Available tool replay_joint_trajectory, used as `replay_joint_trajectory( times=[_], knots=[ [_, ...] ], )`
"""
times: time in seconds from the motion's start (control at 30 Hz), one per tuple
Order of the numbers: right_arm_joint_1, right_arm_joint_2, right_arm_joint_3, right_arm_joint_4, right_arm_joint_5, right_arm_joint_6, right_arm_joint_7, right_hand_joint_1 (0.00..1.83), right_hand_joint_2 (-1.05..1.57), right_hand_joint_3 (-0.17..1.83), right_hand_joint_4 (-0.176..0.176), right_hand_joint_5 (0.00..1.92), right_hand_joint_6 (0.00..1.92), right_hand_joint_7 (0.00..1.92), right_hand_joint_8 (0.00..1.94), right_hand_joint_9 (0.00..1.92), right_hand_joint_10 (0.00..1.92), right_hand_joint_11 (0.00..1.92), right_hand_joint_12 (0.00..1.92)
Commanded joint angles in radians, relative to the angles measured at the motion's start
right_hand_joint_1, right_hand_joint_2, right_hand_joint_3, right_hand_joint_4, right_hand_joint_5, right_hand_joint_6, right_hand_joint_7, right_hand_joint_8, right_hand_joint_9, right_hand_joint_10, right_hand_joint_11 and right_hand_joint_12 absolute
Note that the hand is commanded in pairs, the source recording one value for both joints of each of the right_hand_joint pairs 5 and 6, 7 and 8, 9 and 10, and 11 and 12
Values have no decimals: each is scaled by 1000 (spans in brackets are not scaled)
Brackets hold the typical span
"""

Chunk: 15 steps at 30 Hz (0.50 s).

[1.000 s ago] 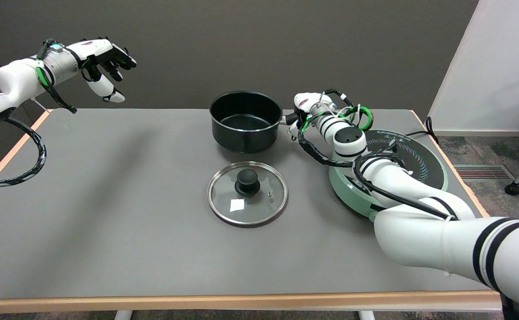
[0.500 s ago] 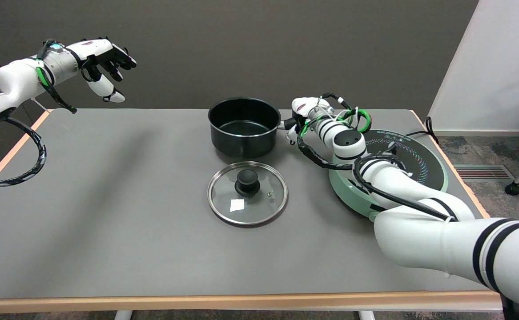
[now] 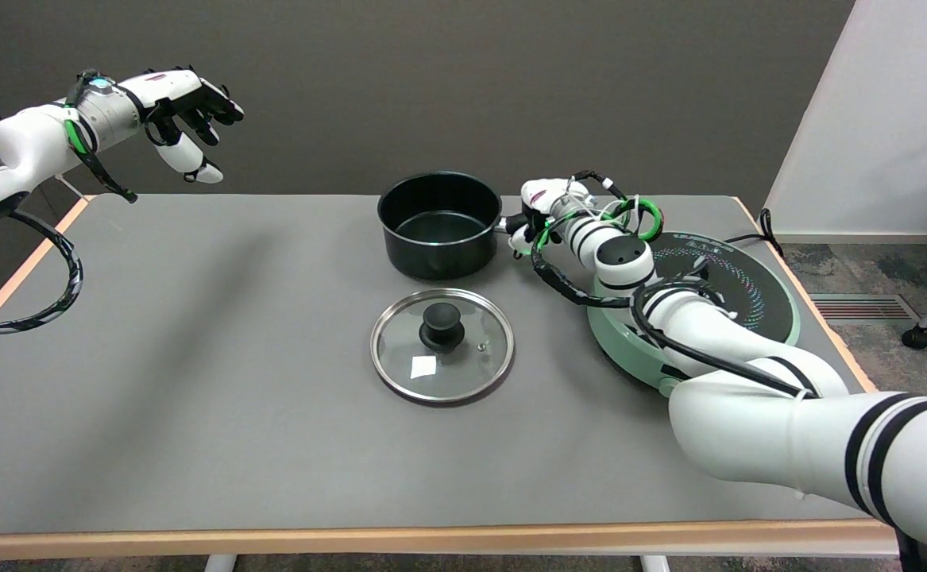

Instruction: Place the pot onto the table.

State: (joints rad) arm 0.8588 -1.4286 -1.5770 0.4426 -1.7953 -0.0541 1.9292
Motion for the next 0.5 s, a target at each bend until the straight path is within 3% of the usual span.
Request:
replay_joint_trajectory(
  times=[0.03, 0.13, 0.17, 0.2, 0.23, 0.3, 0.4, 0.5],
  knots=[
    [2, -1, 0, 7, -42, 4, -2, 887, 873, 1233, -2, 1183, 1183, 1183, 1183, 1183, 1183, 1183, 1183],
    [1, 0, 0, 19, -42, 5, -4, 964, 377, 1701, -7, 1071, 1071, 1071, 1071, 1071, 1071, 1071, 1071],
    [-1, 1, 0, 26, -42, 6, -5, 1054, 91, 1765, -113, 853, 853, 853, 853, 853, 853, 853, 853],
    [-2, 1, 0, 33, -42, 6, -5, 1113, -117, 1741, -174, 713, 713, 713, 713, 713, 713, 713, 713],
    [-4, 1, 1, 39, -42, 6, -6, 1136, -216, 1656, -176, 667, 667, 667, 667, 667, 667, 667, 667],
    [-10, 3, 1, 54, -42, 12, -7, 1247, -393, 1240, -173, 526, 526, 526, 526, 526, 526, 526, 526],
    [-22, 8, 1, 81, -42, 19, -8, 1305, -627, 1256, -156, 325, 325, 325, 325, 325, 325, 325, 325],
    [-34, 13, 1, 117, -42, 23, -8, 1296, -691, 1229, -142, 233, 233, 233, 233, 233, 233, 233, 233]
  ],
)
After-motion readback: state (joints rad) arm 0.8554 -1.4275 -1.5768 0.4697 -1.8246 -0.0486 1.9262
